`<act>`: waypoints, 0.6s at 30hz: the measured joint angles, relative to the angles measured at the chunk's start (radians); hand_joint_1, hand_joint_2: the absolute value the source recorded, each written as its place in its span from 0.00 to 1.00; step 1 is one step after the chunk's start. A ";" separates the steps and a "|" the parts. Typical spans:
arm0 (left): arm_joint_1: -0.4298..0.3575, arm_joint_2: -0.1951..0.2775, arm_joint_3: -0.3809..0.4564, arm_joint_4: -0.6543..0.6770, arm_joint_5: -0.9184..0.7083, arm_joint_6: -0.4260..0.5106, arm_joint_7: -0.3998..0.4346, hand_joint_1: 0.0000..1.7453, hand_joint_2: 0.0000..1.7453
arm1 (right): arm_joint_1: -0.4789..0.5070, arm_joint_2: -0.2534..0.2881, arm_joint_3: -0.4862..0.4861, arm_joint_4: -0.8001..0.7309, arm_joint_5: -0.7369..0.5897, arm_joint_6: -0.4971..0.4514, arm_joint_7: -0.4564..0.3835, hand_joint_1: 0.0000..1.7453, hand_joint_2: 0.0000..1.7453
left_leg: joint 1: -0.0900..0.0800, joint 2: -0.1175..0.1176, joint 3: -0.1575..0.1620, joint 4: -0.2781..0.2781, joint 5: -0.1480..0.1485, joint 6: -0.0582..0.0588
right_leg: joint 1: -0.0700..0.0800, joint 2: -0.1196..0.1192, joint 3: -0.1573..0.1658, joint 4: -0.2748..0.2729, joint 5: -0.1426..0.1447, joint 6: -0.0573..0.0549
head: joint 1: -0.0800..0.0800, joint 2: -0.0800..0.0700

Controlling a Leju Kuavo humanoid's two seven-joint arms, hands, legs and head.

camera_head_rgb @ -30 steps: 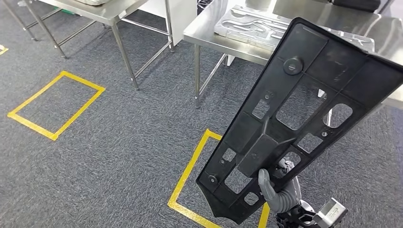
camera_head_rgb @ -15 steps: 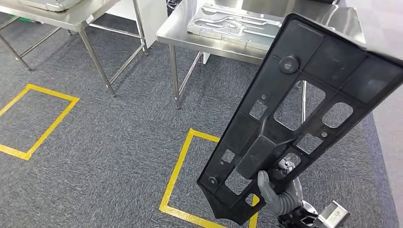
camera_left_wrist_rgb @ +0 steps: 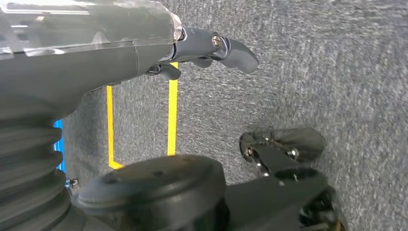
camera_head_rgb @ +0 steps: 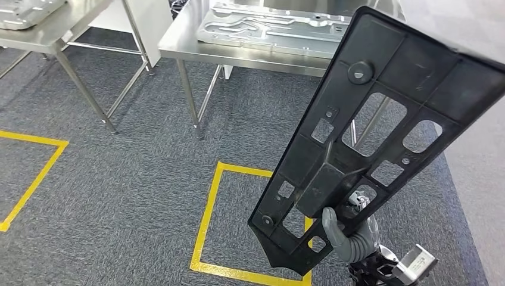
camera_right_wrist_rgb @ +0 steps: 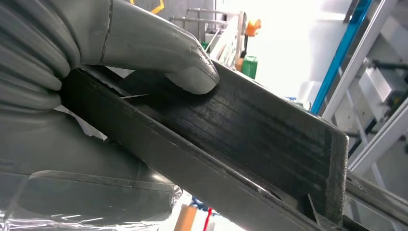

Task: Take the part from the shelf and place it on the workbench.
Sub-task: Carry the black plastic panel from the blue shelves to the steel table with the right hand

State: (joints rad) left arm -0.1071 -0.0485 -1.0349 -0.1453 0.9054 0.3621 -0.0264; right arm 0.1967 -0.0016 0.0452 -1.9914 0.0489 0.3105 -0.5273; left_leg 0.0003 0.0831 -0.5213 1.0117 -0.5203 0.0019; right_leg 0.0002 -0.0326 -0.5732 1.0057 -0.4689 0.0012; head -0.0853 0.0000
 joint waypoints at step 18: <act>0.003 -0.005 0.005 0.000 0.011 -0.002 -0.007 0.00 1.00 | -0.040 -0.003 0.008 0.027 0.021 -0.035 0.006 1.00 1.00 | 0.015 -0.101 -0.017 -0.008 0.032 0.032 | -0.010 0.066 -0.070 0.124 -0.061 0.037 | 0.000 0.000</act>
State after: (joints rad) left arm -0.1046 -0.0532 -1.0298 -0.1453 0.9168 0.3599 -0.0334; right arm 0.1562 -0.0046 0.0530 -1.9649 0.0697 0.2757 -0.5216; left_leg 0.0154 -0.0178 -0.5378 1.0037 -0.4886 0.0342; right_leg -0.0099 0.0332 -0.6433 1.1294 -0.5299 0.0382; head -0.0853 0.0000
